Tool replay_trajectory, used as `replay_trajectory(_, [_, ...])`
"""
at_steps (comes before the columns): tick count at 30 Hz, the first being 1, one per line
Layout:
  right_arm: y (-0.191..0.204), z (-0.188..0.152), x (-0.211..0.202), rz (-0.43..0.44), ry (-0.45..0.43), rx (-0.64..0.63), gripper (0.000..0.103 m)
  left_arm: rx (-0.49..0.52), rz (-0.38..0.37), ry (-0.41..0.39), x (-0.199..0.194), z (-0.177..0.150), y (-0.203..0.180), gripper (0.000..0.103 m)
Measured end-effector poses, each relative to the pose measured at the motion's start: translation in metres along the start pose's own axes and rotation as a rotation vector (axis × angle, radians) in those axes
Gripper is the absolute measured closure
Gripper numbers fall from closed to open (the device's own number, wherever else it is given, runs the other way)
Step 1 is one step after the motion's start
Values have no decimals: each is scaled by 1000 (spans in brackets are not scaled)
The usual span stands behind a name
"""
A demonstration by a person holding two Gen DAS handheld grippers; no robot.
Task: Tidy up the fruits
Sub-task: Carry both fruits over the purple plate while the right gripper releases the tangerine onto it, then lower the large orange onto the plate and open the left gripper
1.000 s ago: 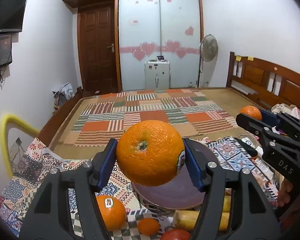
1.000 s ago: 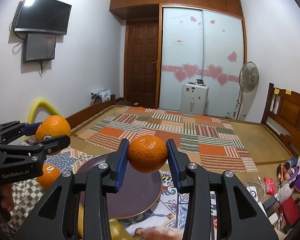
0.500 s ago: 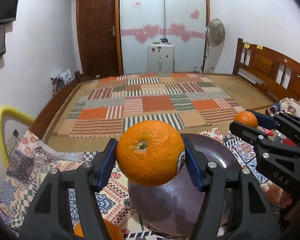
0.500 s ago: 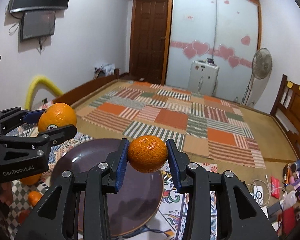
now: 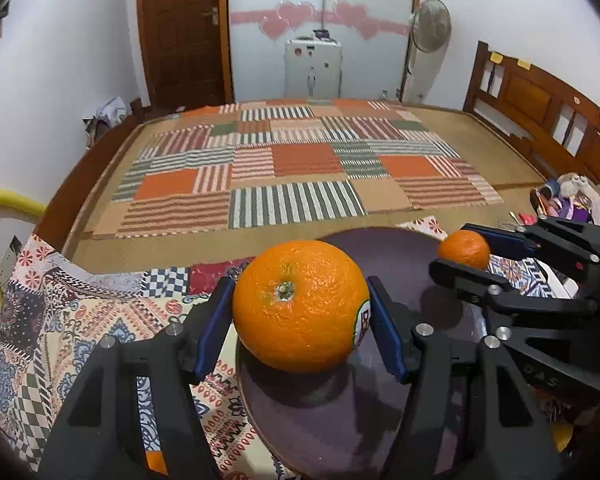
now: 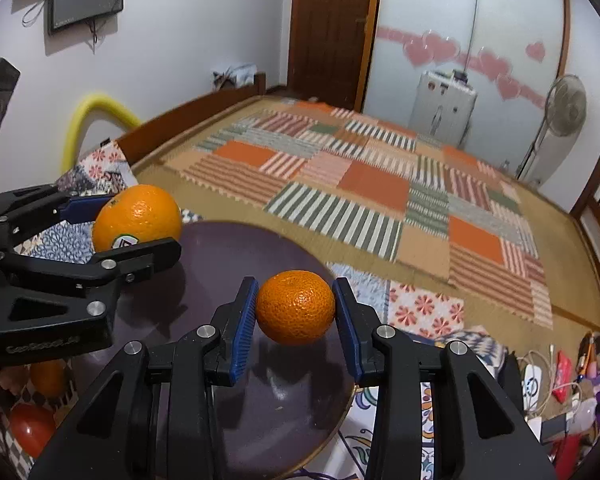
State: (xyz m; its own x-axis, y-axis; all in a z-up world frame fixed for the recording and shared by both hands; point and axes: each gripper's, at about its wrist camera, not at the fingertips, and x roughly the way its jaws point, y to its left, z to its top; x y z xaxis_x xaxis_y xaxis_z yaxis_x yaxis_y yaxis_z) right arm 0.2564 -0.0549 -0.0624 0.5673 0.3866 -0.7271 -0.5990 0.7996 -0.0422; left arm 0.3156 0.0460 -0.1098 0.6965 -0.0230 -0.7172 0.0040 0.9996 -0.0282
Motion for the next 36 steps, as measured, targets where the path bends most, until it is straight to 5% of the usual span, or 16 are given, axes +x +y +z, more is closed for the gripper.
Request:
replay_trajectory(13, [-3,1,12,2,61,-13,68,14,-35,109,17,1,-6,39])
replay_trajectory(19, [-6,0,6,-19,30,-13,41,-27,-43,138,19,2,0,38])
replay_trajectory(25, [-11,-4,-4,-18,13,7,40,-19,-59,115,10,0,-4,33])
replay_trajectory(36, [-8,-21,-65,-43,-105,20,40,5,-25,-42,-68,-4,1,26])
